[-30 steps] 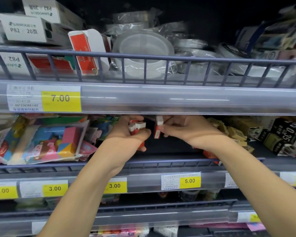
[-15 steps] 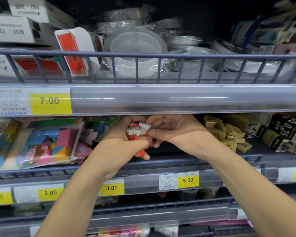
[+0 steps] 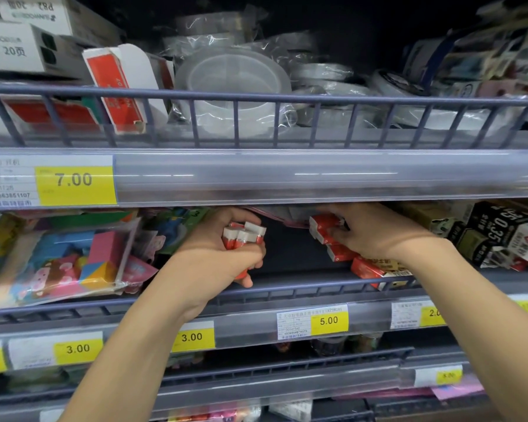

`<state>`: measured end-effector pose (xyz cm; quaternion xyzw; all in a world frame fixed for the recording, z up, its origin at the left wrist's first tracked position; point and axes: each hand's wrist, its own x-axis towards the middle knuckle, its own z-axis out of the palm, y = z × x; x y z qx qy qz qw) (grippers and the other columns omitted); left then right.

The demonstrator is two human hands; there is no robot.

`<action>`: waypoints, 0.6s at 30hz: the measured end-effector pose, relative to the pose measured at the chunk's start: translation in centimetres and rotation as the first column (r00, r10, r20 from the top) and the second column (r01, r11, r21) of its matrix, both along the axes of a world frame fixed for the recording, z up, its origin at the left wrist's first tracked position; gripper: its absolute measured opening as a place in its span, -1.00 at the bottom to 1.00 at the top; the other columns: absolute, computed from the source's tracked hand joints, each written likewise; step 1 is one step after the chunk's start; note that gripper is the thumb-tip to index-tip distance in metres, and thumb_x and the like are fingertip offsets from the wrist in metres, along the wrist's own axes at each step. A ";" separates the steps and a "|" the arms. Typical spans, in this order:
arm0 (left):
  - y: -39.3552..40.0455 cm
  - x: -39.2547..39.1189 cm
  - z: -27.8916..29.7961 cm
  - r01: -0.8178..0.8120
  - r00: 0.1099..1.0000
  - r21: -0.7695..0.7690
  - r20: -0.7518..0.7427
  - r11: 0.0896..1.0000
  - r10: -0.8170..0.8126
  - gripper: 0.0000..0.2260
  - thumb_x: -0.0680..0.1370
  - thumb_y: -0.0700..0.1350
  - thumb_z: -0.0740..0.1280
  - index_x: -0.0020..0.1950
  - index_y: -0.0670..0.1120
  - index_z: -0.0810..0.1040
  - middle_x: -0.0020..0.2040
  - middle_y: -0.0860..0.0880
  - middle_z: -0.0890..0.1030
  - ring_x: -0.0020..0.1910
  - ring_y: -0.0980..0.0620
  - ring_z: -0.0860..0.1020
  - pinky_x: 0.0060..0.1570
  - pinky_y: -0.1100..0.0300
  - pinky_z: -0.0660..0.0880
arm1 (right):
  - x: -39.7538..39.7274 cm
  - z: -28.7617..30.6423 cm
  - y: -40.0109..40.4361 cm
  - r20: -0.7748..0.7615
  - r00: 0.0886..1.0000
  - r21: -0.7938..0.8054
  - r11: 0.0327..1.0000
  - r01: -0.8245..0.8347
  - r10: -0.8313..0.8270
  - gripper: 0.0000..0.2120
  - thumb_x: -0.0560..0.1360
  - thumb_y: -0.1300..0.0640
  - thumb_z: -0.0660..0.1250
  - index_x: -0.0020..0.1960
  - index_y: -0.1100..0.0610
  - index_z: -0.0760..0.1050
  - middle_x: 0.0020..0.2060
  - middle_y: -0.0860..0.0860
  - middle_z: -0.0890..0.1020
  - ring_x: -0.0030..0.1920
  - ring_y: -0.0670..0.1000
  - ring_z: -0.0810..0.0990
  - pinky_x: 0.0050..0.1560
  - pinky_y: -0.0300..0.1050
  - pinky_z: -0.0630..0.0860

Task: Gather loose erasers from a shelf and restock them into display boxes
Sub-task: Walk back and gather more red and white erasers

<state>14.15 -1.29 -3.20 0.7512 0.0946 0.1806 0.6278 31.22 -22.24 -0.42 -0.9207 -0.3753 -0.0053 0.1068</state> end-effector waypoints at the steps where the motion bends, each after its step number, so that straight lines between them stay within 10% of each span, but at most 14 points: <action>1: 0.0 0.0 0.0 0.002 1.000 0.003 -0.002 1.000 -0.002 -0.69 0.50 -0.38 0.42 0.08 0.01 0.63 -0.18 -0.05 0.72 -0.22 -0.03 0.71 -0.39 0.19 0.56 | 0.2 0.0 0.0 -0.009 1.000 -0.014 1.000 -0.002 0.002 -0.56 0.62 0.00 0.24 0.48 -0.24 0.31 0.35 -0.08 0.53 0.29 0.07 0.51 0.29 -0.02 0.46; 7: 0.0 0.0 0.0 0.004 1.000 -0.028 -0.001 1.000 -0.004 -0.70 0.43 -0.30 0.45 0.08 0.01 0.62 -0.20 -0.04 0.72 -0.21 -0.05 0.71 -0.38 0.19 0.57 | -0.3 0.8 0.3 0.044 0.999 -0.018 1.000 -0.016 0.017 -0.74 0.64 -0.07 0.25 0.31 -0.12 0.50 -0.03 -0.22 0.54 -0.04 -0.09 0.44 -0.09 -0.25 0.32; 13: -0.2 -0.3 0.3 -0.015 1.000 -0.088 0.022 0.996 0.017 -0.64 0.37 -0.16 0.61 0.10 0.02 0.59 -0.24 0.03 0.72 -0.41 0.01 0.60 -0.38 0.25 0.53 | -5.4 0.5 2.6 -0.362 0.898 0.639 0.768 0.042 0.252 -0.93 0.48 0.13 0.49 -0.11 -0.02 0.65 -0.21 -0.08 0.73 -0.23 -0.21 0.66 -0.21 -0.42 0.51; 18: -0.6 -0.9 0.7 0.009 0.998 -0.030 0.055 1.000 -0.007 -0.44 0.19 0.03 0.66 0.11 0.02 0.55 -0.16 0.07 0.75 -0.29 0.18 0.67 -0.34 0.30 0.55 | -7.9 0.3 4.6 -0.446 0.819 0.727 0.680 0.096 0.361 -0.72 0.31 -0.04 0.56 -0.05 0.06 0.68 -0.11 0.00 0.74 -0.02 0.02 0.72 0.21 0.08 0.59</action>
